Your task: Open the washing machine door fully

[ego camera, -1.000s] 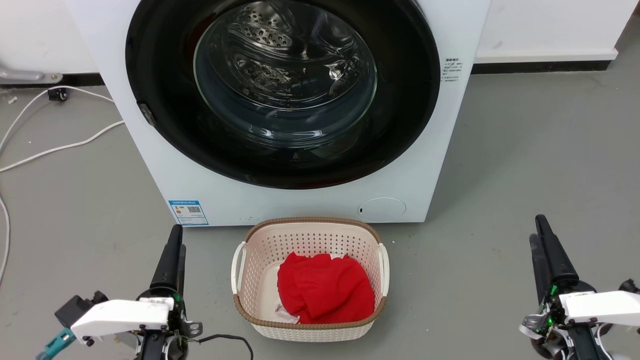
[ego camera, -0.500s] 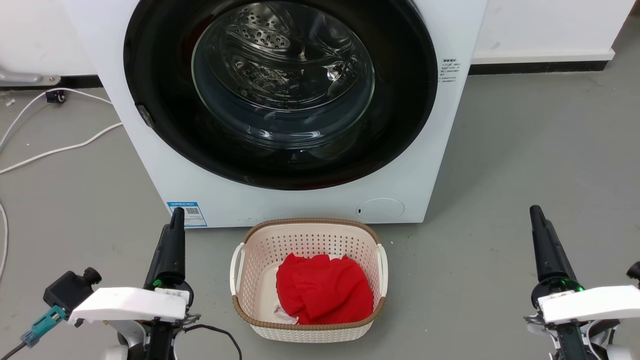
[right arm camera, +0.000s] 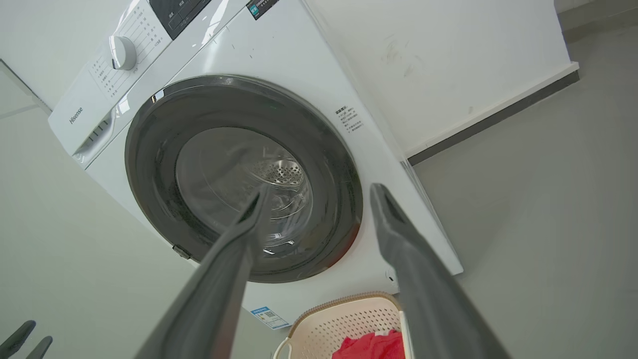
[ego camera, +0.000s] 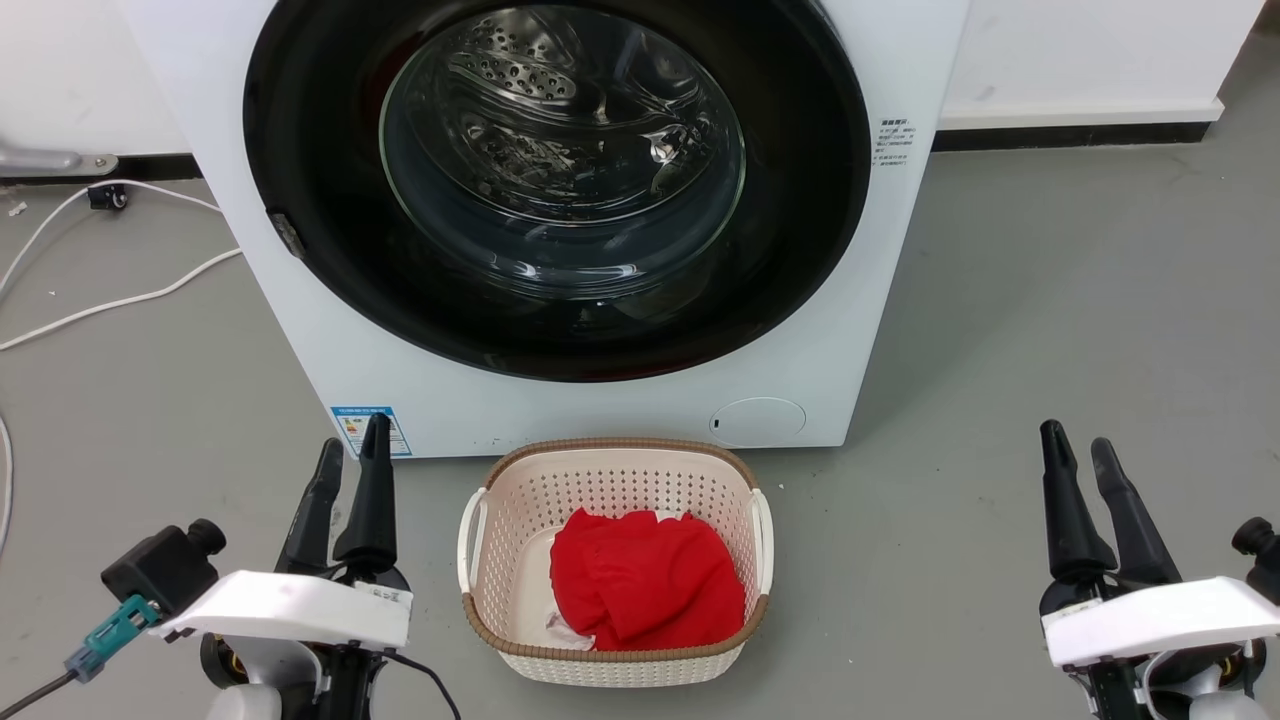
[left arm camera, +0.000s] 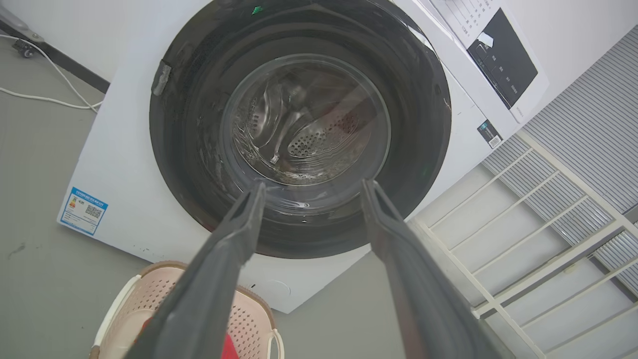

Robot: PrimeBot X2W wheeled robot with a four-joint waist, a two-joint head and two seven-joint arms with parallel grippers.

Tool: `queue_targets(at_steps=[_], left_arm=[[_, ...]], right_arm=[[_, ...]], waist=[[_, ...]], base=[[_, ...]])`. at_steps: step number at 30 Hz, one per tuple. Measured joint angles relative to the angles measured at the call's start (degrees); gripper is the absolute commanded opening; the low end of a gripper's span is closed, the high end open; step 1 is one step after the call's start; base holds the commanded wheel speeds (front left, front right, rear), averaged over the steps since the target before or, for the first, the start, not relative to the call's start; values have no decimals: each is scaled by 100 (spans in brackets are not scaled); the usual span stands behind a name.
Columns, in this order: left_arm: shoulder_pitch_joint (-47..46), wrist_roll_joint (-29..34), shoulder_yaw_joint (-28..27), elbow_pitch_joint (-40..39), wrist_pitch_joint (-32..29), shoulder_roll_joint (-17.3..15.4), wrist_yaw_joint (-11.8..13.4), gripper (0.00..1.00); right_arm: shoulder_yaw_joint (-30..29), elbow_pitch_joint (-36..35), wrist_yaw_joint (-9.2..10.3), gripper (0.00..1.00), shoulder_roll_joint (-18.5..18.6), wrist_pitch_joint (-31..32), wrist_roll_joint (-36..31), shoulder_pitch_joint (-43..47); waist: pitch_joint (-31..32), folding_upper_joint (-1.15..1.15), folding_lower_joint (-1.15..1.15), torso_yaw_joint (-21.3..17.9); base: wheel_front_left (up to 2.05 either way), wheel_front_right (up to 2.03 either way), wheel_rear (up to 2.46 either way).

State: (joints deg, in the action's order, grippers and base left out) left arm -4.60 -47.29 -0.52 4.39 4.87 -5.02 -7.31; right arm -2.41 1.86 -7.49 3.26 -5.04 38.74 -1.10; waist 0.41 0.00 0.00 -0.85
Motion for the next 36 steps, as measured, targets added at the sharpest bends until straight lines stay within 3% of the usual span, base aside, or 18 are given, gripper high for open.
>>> queue_targets(at_steps=[14, 36], left_arm=[[51, 1203, 99, 192, 240, -34, 34, 100], [51, 2558, 229, 330, 544, -121, 100, 100]], right_arm=[[47, 44, 0, 100, -5, -47, -1261, 59], [-7, 107, -1, 100, -11, 1, -2616, 140]], waist=[[22, 0, 0, -9], [33, 0, 0, 2]], base=[[0, 0, 0], [0, 0, 0]])
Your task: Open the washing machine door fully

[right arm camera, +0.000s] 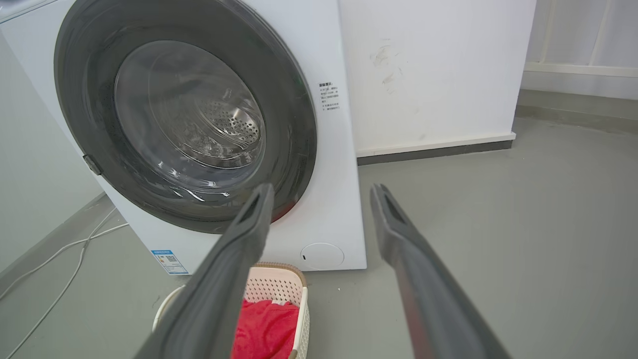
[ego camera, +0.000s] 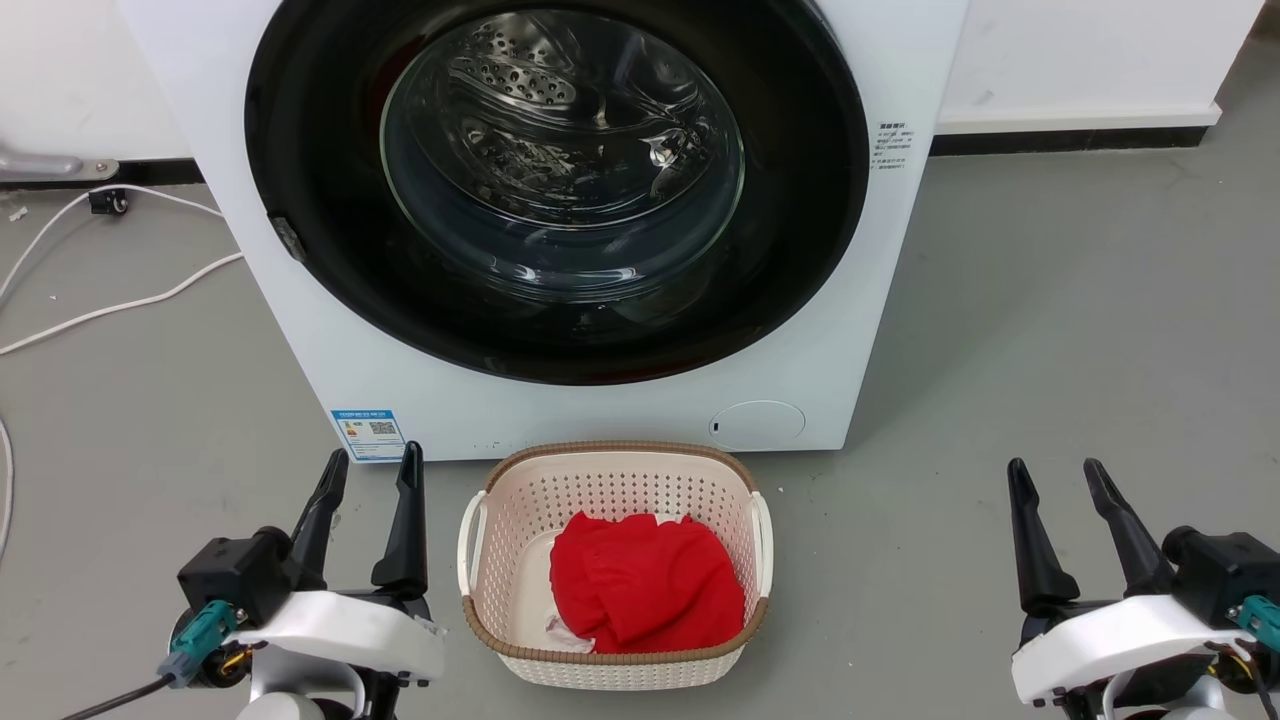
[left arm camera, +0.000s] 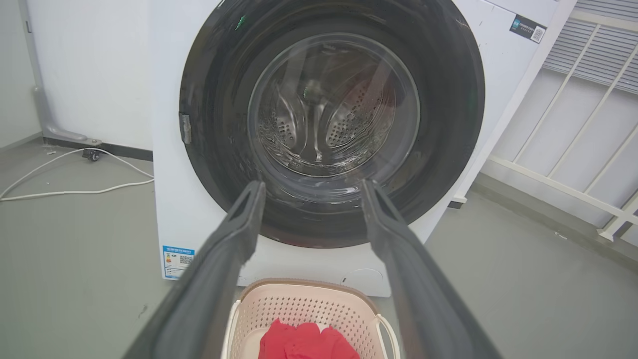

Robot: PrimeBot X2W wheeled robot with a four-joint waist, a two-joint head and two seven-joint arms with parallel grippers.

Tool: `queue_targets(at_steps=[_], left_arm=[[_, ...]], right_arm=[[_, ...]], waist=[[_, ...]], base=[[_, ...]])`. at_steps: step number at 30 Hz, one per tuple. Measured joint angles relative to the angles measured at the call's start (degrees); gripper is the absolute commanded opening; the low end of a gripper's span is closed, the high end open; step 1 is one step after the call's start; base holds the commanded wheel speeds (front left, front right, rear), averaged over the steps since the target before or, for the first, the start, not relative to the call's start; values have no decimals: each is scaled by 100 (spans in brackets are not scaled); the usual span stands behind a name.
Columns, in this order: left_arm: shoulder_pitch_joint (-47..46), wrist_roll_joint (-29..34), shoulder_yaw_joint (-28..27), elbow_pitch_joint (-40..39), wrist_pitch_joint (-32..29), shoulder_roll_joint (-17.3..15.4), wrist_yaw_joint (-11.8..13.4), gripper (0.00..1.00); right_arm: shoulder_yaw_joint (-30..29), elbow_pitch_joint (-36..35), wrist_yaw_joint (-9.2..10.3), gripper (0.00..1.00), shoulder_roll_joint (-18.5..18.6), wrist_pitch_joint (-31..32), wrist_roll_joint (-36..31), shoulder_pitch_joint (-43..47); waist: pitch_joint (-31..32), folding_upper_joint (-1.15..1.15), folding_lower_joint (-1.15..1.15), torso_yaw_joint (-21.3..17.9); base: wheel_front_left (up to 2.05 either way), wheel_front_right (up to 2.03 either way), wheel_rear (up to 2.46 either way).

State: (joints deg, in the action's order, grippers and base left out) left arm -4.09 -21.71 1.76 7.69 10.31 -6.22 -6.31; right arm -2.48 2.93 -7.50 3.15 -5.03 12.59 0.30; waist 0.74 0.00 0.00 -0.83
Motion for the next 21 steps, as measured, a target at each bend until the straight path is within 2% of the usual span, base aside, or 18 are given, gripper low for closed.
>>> queue_targets(at_steps=[21], left_arm=[[-1, 948, 44, 65, 257, -3, 31, 100]], right_arm=[[31, -29, 0, 100, -7, -60, -872, 68]], waist=[[26, 0, 0, -16]], base=[[0, 0, 0]])
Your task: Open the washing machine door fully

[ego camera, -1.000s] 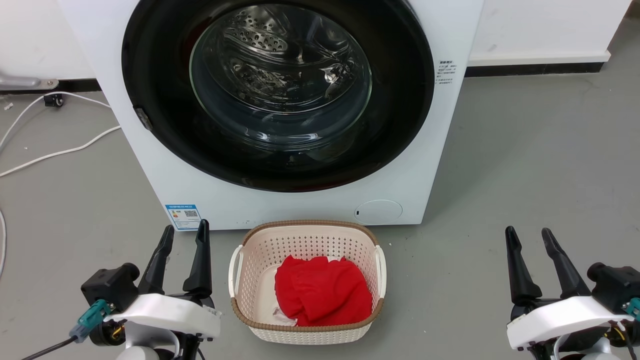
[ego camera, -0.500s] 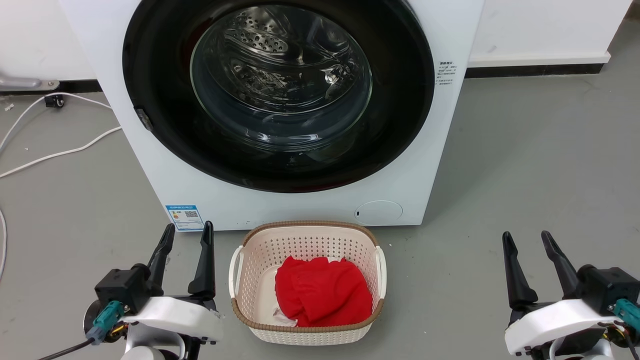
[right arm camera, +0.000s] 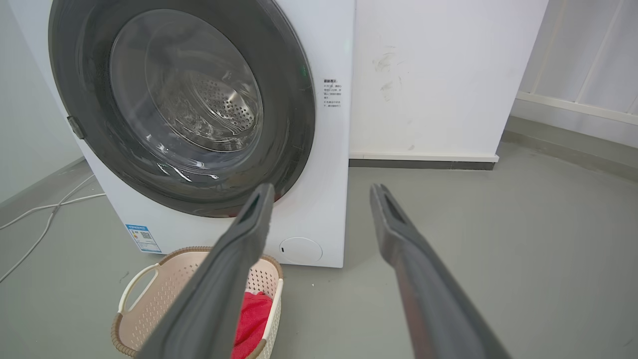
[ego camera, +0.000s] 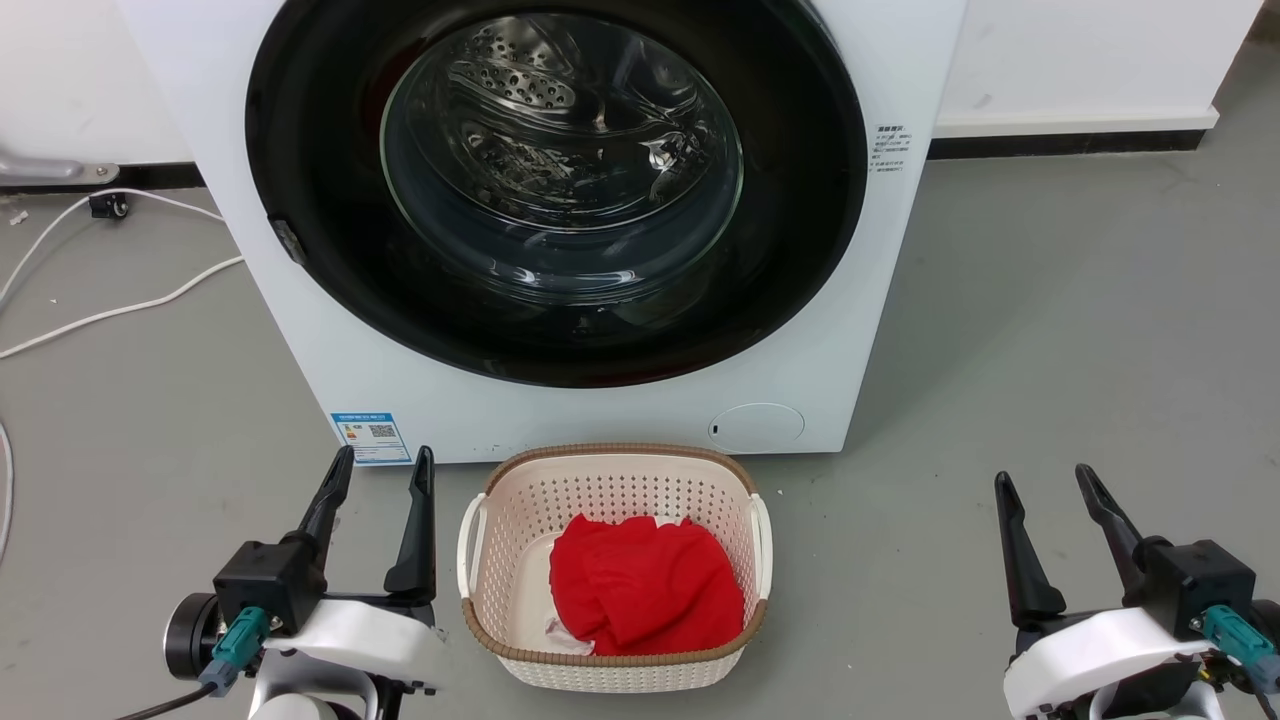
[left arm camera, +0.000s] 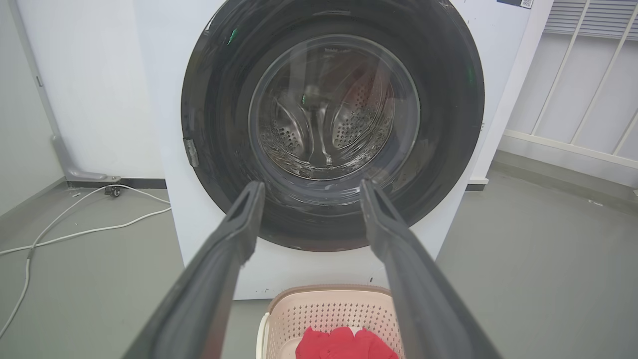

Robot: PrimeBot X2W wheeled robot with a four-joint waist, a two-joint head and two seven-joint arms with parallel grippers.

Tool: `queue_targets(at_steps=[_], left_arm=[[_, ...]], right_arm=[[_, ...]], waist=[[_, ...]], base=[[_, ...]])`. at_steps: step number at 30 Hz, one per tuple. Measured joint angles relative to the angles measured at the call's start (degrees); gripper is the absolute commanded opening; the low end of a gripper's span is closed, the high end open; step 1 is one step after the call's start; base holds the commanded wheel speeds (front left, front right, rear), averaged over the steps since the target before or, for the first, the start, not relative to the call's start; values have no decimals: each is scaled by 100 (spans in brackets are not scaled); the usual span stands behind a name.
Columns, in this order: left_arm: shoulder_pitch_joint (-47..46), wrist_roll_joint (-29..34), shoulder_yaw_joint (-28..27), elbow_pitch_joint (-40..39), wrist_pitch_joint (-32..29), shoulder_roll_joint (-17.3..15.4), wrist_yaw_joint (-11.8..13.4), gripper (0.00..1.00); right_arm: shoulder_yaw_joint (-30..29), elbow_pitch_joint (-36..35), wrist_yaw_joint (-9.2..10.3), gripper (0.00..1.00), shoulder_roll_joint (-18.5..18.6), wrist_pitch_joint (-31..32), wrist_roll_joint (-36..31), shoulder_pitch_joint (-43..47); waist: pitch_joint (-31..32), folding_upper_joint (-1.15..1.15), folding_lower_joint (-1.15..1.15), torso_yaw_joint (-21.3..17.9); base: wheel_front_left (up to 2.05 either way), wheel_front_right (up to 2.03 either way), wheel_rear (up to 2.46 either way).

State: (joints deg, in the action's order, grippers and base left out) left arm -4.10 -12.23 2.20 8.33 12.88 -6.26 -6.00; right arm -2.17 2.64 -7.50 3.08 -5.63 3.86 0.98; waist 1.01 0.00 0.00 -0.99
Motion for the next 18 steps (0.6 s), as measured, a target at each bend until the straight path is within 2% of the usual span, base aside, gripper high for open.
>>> queue_targets(at_steps=[18], left_arm=[[3, 672, -35, 64, 188, 42, 0, 100]], right_arm=[[23, -43, -1, 100, -5, -146, -612, 36]], waist=[[19, 0, 0, 34]], base=[[0, 0, 0]])
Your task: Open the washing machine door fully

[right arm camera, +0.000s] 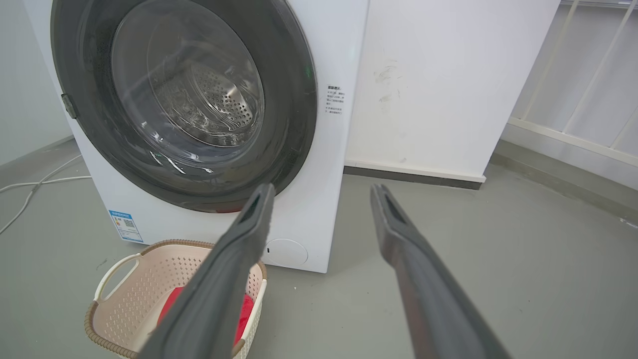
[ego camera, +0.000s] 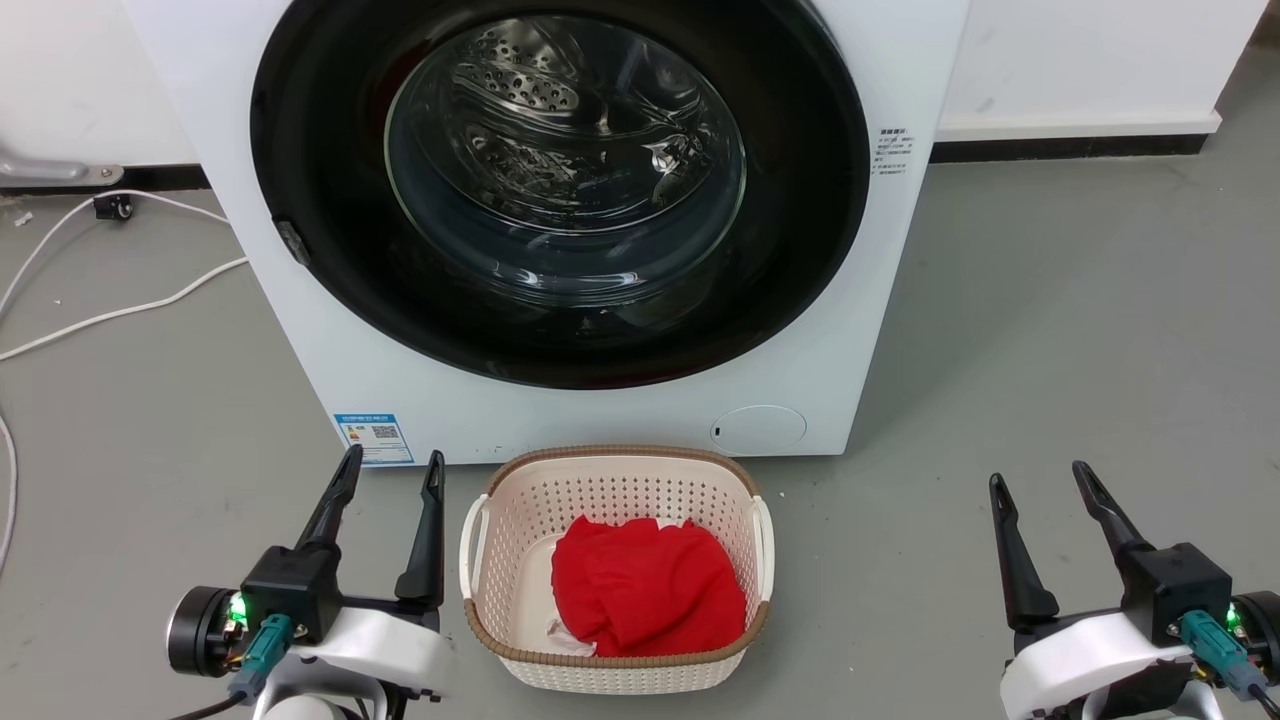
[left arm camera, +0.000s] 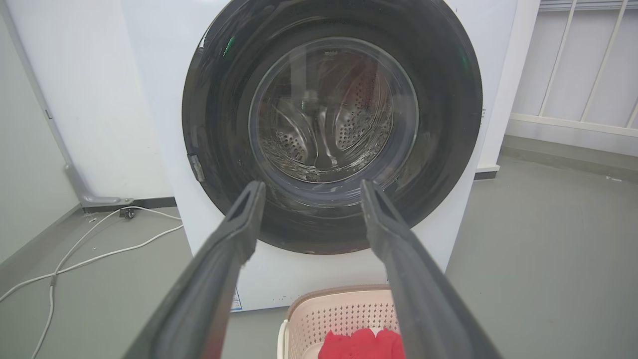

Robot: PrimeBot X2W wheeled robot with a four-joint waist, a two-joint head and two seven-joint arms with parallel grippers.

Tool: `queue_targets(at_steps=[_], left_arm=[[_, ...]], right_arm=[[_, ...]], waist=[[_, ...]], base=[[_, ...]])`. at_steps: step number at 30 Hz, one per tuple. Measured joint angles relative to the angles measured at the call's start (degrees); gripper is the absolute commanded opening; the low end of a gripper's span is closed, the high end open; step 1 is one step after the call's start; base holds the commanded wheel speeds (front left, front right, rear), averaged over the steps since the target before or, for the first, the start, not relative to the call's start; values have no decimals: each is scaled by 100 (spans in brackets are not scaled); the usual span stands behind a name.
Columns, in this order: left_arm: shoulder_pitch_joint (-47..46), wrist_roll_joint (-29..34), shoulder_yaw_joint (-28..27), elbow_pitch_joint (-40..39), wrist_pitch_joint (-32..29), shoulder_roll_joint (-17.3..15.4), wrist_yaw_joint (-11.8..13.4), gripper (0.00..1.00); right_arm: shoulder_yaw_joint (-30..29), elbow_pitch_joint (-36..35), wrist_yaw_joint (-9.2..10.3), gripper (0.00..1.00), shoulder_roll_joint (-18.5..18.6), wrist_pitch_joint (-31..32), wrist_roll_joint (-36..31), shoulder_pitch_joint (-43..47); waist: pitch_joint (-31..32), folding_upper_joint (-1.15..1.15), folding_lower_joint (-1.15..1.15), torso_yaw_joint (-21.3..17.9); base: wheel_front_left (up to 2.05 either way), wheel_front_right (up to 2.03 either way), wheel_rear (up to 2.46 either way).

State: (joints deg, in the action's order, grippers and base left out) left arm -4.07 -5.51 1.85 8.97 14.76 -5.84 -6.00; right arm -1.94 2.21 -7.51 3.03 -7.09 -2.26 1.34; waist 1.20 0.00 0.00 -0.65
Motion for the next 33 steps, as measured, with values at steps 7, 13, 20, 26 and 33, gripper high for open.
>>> queue_targets(at_steps=[7, 13, 20, 26, 33], left_arm=[[3, 80, 2, 42, 26, 40, -13, 100], [3, 41, -31, 79, 30, 60, -40, 100], [16, 40, -42, 92, 30, 89, -51, 100], [24, 48, -66, 112, 31, 105, -54, 100], [25, 80, -123, 138, 30, 112, -52, 100]], right_arm=[[-7, 11, 0, 100, -1, -30, -63, 10], [-2, 35, 0, 100, -2, -38, 15, 10], [-14, 140, 0, 0, -2, -13, 492, 17], [114, 383, 1, 0, -3, -156, 2432, 15], [544, 690, 1, 0, -11, -419, 6759, -228]], waist=[[15, 0, 0, 15], [25, 0, 0, 22], [46, 0, 0, 46], [55, 0, 0, 48], [31, 0, 0, 32]], base=[[0, 0, 0], [0, 0, 0], [0, 0, 0], [0, 0, 0], [0, 0, 0]])
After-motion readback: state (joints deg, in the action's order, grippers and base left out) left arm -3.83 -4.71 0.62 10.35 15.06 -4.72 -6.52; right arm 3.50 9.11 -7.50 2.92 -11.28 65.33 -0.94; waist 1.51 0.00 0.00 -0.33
